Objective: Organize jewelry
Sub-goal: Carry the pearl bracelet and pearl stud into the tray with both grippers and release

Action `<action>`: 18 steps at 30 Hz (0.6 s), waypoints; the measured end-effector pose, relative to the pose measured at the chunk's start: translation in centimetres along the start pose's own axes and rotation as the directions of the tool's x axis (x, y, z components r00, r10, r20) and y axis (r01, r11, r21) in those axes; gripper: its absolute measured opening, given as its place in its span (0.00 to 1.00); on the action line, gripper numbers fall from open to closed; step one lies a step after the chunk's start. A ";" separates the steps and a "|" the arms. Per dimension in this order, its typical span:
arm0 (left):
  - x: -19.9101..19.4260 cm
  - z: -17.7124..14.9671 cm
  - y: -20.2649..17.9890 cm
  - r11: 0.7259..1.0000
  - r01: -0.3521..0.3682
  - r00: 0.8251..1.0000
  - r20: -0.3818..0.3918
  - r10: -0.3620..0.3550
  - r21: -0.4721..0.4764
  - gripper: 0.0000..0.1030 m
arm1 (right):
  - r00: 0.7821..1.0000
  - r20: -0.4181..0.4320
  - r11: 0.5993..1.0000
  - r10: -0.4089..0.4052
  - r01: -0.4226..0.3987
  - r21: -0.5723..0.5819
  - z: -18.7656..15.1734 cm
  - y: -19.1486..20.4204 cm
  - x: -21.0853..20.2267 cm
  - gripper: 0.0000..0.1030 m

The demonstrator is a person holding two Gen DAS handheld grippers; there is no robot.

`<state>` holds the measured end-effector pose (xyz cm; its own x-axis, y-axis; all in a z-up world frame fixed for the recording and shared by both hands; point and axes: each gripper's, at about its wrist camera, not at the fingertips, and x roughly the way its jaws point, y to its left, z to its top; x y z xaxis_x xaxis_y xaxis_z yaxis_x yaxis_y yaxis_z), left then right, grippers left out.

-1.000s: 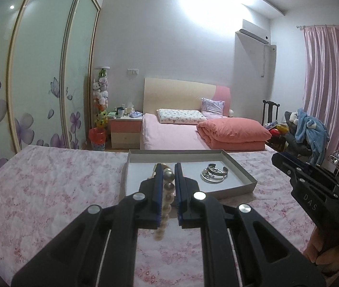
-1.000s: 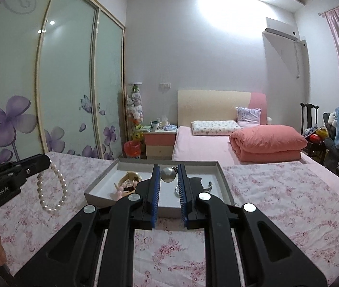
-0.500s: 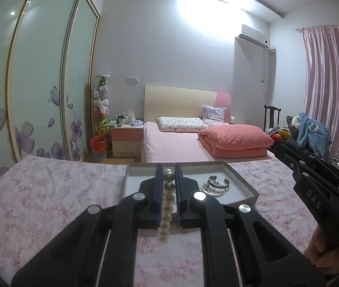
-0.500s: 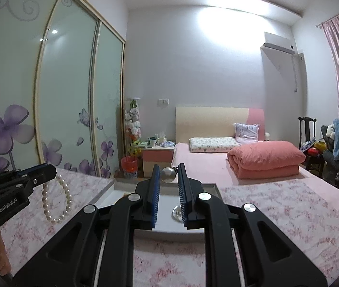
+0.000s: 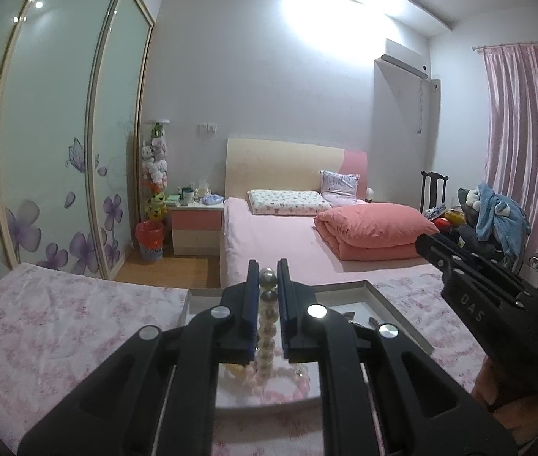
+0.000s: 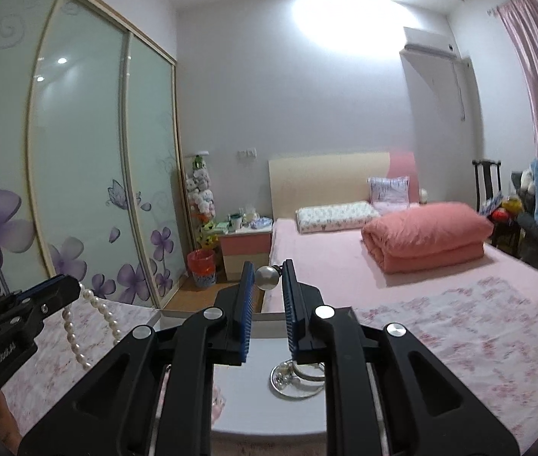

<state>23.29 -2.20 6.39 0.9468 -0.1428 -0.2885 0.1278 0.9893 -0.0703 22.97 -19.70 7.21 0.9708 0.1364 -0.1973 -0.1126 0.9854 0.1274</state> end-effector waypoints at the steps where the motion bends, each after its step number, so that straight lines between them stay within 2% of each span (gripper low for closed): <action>1: 0.9 0.0 0.2 1.000 0.003 1.000 -0.011 -0.004 -0.010 0.10 | 1.000 -0.016 1.000 0.000 0.000 0.010 -0.1 -0.2 1.0 0.15; 7: 5.0 -0.6 1.0 0.999 0.005 0.998 -0.059 -0.008 -0.044 0.10 | 0.996 -0.091 0.999 -0.023 0.025 0.021 -1.3 -0.4 4.9 0.15; 18: 9.2 -2.2 1.5 0.999 0.007 0.991 -0.133 -0.014 -0.050 0.10 | 0.972 -0.232 0.999 -0.027 0.032 0.020 -3.6 0.1 9.0 0.15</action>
<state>31.55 -2.08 1.52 0.8974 -0.1588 -0.4117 0.1193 0.9856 -0.1202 30.96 -17.99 1.98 0.8978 0.1296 -0.4209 -0.0769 0.9872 0.1399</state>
